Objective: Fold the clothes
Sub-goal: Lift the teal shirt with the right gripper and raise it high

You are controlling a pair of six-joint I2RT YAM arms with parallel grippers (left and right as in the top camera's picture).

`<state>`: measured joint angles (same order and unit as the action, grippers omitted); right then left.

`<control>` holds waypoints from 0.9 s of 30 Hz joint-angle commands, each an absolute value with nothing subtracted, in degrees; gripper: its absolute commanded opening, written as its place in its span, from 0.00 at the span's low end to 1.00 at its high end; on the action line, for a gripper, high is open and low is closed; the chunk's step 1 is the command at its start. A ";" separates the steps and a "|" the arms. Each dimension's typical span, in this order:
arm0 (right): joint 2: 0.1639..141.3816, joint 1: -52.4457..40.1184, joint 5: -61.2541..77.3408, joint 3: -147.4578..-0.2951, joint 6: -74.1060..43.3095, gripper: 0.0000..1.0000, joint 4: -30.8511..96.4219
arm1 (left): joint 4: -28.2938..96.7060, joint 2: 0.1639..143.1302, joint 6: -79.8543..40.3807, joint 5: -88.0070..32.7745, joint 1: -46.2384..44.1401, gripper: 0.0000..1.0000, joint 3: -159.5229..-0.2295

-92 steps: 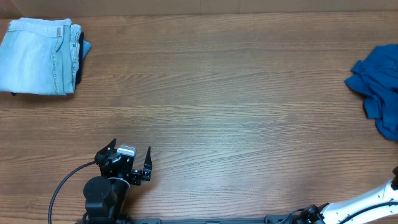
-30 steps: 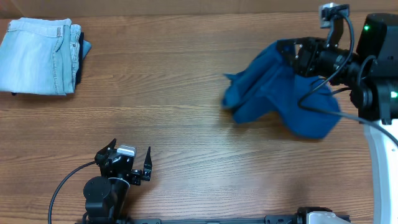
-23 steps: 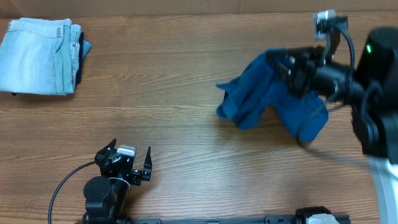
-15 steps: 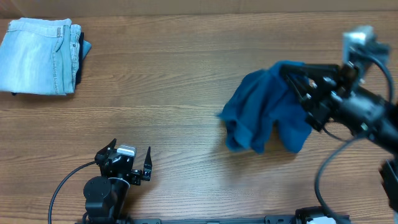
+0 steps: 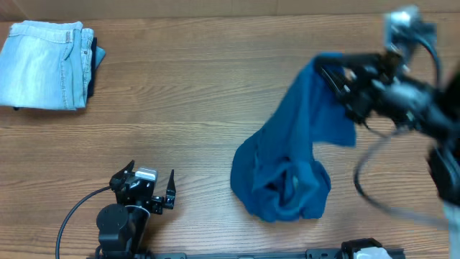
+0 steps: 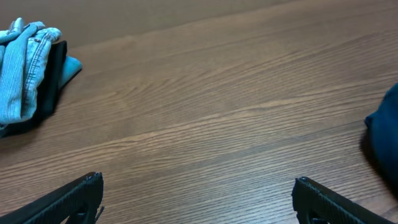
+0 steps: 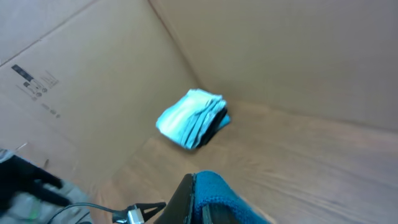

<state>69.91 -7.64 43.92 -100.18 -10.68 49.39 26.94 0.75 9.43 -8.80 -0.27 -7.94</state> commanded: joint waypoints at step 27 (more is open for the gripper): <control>71.83 -14.50 61.54 -101.34 -8.71 0.04 37.52 | 26.72 0.25 10.09 -8.84 0.03 1.00 -7.62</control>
